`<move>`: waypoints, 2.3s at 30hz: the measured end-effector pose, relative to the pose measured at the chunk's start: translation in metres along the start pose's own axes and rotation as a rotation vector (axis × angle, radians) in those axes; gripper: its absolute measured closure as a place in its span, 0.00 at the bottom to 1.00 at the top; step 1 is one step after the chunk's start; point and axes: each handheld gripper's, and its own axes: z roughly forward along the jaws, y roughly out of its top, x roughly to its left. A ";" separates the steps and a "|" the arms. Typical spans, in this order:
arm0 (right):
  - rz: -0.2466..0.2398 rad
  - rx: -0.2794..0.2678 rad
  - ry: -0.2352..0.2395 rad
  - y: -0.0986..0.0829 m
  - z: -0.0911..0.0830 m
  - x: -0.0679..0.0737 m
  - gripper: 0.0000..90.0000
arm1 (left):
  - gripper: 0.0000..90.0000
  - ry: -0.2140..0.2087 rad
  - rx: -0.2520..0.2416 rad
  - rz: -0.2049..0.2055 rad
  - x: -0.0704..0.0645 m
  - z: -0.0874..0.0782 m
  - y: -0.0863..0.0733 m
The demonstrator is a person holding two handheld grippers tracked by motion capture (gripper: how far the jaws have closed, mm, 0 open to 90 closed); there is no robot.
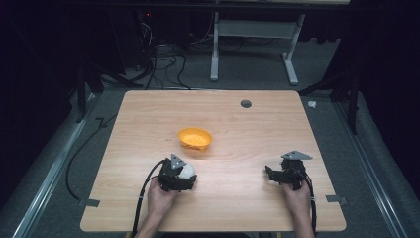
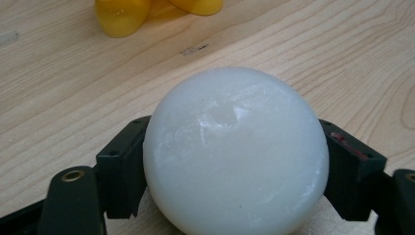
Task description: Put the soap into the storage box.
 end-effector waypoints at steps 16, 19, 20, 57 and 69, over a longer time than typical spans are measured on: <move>0.000 0.000 0.001 0.000 0.000 0.000 0.20 | 0.27 -0.061 -0.041 0.021 -0.002 -0.020 0.014; 0.000 0.000 0.001 0.000 0.000 0.000 0.20 | 0.27 -0.068 -0.044 0.027 -0.002 -0.023 0.016; 0.000 0.000 0.001 0.000 0.000 0.000 0.20 | 0.27 -0.076 -0.045 0.030 -0.002 -0.024 0.018; -0.001 0.000 0.000 0.000 0.000 0.000 0.20 | 0.27 -0.116 -0.078 0.060 0.009 -0.037 0.057; 0.001 0.000 0.001 0.000 0.000 0.000 0.20 | 0.27 -0.135 -0.077 0.055 0.013 -0.030 0.069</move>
